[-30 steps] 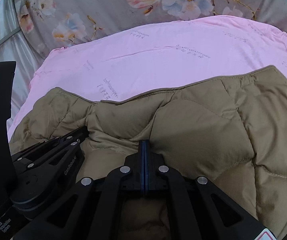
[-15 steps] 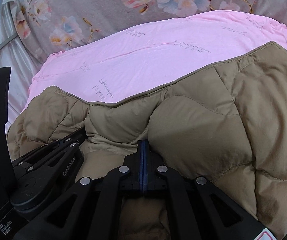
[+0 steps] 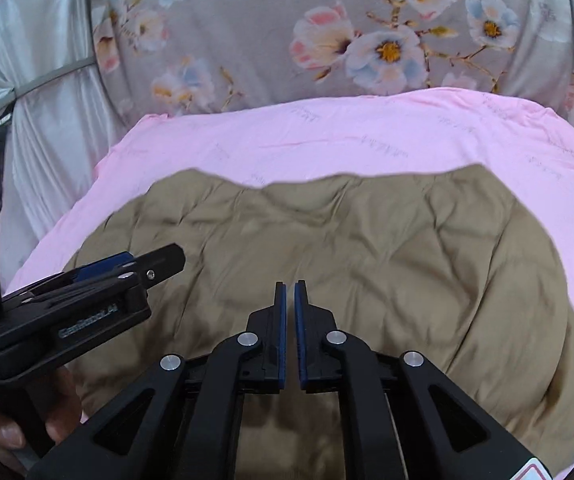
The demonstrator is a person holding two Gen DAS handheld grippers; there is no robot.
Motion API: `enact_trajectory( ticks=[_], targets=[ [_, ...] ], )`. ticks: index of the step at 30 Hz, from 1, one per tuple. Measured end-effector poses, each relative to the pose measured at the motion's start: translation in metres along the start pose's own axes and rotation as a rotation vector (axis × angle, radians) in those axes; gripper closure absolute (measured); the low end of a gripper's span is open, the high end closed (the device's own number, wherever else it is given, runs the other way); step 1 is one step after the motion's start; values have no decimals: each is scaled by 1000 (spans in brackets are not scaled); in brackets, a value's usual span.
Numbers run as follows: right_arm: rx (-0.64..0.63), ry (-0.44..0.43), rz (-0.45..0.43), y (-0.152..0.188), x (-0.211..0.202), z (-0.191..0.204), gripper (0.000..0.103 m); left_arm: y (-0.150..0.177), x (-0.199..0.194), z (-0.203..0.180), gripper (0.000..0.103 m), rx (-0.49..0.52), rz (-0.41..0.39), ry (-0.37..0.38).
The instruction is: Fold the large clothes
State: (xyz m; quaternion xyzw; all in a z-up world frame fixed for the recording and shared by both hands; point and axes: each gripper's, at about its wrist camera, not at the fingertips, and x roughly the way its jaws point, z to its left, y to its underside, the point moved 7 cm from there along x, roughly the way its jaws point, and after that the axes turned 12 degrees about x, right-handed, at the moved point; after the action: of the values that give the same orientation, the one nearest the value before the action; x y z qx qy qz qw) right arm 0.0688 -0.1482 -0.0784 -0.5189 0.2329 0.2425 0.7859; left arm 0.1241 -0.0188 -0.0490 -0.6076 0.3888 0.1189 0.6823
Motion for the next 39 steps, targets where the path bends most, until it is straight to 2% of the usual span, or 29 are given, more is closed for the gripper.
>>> enact_trajectory(
  ticks=[1,4,8,9,11,13,18,25,33,36,38,39],
  targets=[
    [10,-11,9,5,1,1,86,6,0,-3,36,8,4,7],
    [22,-11,12,12,10,-3,80,21,8,-4,35,44,25,-40],
    [17,-2,2,20,16,-7,77,28,19,-2,35,74,21,-79],
    [1,15,1,21,18,-7,79,29,21,-4,37,102,17,-103],
    [-56,68,-6,24,22,-3,81,30,25,-9,48,137,16,-125],
    [-83,98,-14,27,26,0,82,30,27,-13,63,169,12,-141],
    [-40,96,26,28,38,-7,82,30,41,-12,70,169,35,-134],
    [20,74,67,24,51,-16,84,29,58,-12,71,165,73,-149],
    [33,49,59,22,47,-17,85,29,56,-10,69,157,60,-152],
    [43,46,40,22,29,-16,85,31,37,-2,69,99,37,-126],
    [18,53,25,27,11,-7,85,36,9,9,65,43,21,-116],
    [4,57,20,30,3,-2,85,40,-7,16,55,11,15,-106]
  ],
)
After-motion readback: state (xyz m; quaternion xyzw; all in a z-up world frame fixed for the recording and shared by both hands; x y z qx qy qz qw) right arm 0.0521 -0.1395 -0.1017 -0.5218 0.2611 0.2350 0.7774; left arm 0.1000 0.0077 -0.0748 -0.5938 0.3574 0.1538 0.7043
